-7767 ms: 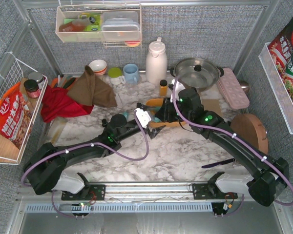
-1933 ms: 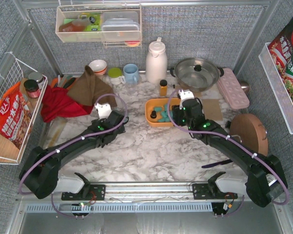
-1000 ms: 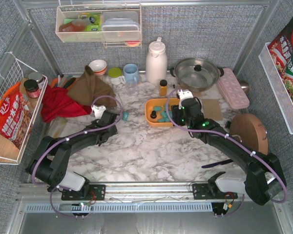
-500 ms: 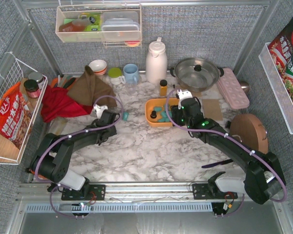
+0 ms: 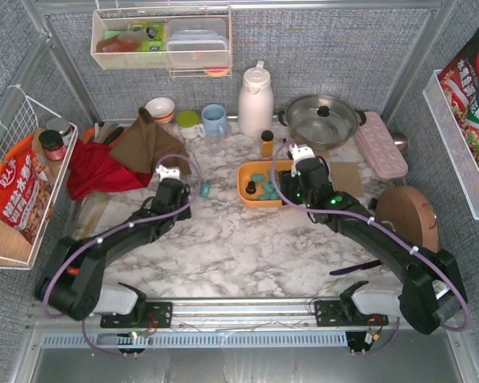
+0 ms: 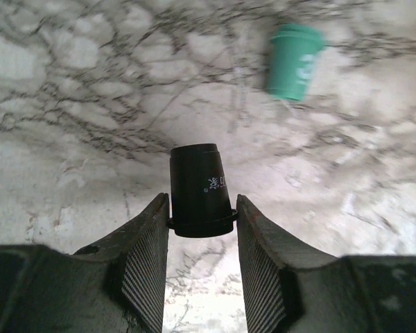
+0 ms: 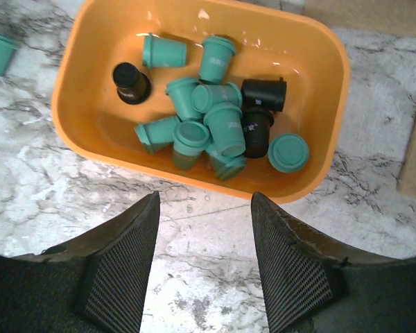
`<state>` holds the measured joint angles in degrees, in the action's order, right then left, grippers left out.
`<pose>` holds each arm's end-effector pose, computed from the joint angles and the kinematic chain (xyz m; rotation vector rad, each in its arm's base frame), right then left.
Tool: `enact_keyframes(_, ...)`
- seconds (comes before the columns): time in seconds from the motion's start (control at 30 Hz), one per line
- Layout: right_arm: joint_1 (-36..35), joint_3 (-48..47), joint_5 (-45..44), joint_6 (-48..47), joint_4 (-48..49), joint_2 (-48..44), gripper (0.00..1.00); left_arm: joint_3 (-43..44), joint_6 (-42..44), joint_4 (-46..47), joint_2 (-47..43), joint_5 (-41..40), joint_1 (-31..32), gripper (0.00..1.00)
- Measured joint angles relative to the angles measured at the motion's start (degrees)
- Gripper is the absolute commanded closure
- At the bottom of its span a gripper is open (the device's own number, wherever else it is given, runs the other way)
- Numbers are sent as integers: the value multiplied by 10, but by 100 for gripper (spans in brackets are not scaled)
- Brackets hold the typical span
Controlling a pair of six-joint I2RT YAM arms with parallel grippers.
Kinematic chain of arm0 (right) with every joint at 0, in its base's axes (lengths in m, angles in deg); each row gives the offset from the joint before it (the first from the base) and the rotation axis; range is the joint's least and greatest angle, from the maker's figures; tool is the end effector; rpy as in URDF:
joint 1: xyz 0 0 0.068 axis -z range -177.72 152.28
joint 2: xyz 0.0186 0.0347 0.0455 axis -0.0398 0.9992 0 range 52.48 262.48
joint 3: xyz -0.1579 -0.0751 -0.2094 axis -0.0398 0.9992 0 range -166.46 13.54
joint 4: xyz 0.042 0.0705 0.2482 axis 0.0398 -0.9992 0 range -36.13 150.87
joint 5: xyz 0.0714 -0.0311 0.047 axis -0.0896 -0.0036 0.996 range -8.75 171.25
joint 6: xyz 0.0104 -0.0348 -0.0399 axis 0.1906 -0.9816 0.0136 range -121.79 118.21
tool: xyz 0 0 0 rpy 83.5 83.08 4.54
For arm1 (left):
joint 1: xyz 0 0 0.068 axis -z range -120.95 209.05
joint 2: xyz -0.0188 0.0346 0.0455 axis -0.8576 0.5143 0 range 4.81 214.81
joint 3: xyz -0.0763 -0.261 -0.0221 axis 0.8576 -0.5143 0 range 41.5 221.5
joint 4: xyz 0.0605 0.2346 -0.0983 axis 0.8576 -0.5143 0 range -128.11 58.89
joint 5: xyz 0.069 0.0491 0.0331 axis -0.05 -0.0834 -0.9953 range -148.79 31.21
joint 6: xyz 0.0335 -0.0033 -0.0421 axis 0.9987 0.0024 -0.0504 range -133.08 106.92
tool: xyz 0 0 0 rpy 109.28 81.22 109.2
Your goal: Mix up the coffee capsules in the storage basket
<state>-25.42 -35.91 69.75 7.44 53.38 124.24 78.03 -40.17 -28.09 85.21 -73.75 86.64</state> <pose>0.2523 0.1244 0.2725 -0.2140 2.0736 0.1833 0.2490 -0.1198 0.1764 -0.1259 2.2599 -0.2113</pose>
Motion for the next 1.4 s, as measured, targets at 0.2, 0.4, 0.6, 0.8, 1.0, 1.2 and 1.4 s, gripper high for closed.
enact_keyframes(0.2, 0, -29, 47, 21, -17, -8, 41, -76, 75, 99, -130, 107, 7, 61)
enact_keyframes(0.4, -7, -62, 118, 57, -30, -7, 40, -135, 144, 230, -210, 203, 50, 62)
enact_keyframes(0.6, -26, -106, 179, 106, -27, -1, 40, -128, 209, 349, -188, 267, 117, 62)
enact_keyframes(0.8, -50, -110, 216, 148, -4, -5, 40, -79, 249, 409, -124, 299, 159, 63)
enact_keyframes(1.0, -60, -102, 229, 171, 24, -16, 41, -50, 269, 428, -87, 315, 180, 63)
enact_keyframes(1.2, -61, -93, 231, 186, 35, -18, 45, -43, 278, 438, -79, 319, 194, 64)
enact_keyframes(1.4, -61, -81, 234, 205, 47, -20, 54, -39, 284, 441, -78, 320, 199, 64)
